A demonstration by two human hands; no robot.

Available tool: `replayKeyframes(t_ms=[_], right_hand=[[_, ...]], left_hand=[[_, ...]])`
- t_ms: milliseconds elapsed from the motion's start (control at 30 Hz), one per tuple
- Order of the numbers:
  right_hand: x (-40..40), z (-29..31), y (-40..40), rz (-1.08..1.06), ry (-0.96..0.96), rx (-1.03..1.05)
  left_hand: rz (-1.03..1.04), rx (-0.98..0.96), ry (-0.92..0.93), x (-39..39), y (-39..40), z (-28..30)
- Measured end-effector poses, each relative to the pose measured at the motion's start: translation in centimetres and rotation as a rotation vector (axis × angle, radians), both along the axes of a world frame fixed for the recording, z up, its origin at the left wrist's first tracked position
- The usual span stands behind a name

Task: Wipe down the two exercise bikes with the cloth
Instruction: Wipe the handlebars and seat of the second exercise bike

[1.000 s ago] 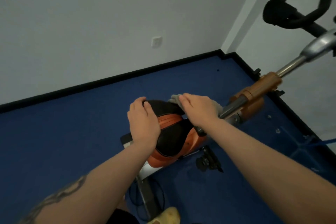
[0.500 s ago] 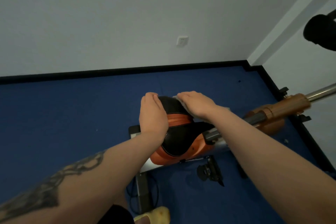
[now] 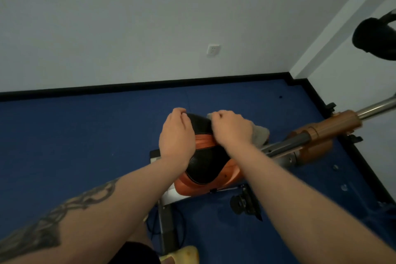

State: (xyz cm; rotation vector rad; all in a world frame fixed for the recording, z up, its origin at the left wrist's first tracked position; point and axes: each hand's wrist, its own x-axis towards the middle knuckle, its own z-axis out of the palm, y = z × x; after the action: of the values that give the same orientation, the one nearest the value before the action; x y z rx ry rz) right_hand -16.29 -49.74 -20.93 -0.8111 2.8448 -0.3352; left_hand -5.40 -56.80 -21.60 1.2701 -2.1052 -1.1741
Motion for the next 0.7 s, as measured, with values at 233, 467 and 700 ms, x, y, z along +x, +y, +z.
replayKeyframes(t_ms=[233,467,700], right_hand=[[-0.7,-0.3,6.7,0.305,0.075,-0.305],[2.4,-2.3,4.9,-0.489,0.011,-0.663],[-1.7,-1.0,4.5,-0.770,-0.113,-0.743]], left_hand=[[-0.394,-0.493,-0.240,0.0,0.4,0.2],[-0.464,-0.608,-0.329,-0.4,0.4,0.3],[-0.470,-0.585,-0.299,-0.5,0.3,0.7]])
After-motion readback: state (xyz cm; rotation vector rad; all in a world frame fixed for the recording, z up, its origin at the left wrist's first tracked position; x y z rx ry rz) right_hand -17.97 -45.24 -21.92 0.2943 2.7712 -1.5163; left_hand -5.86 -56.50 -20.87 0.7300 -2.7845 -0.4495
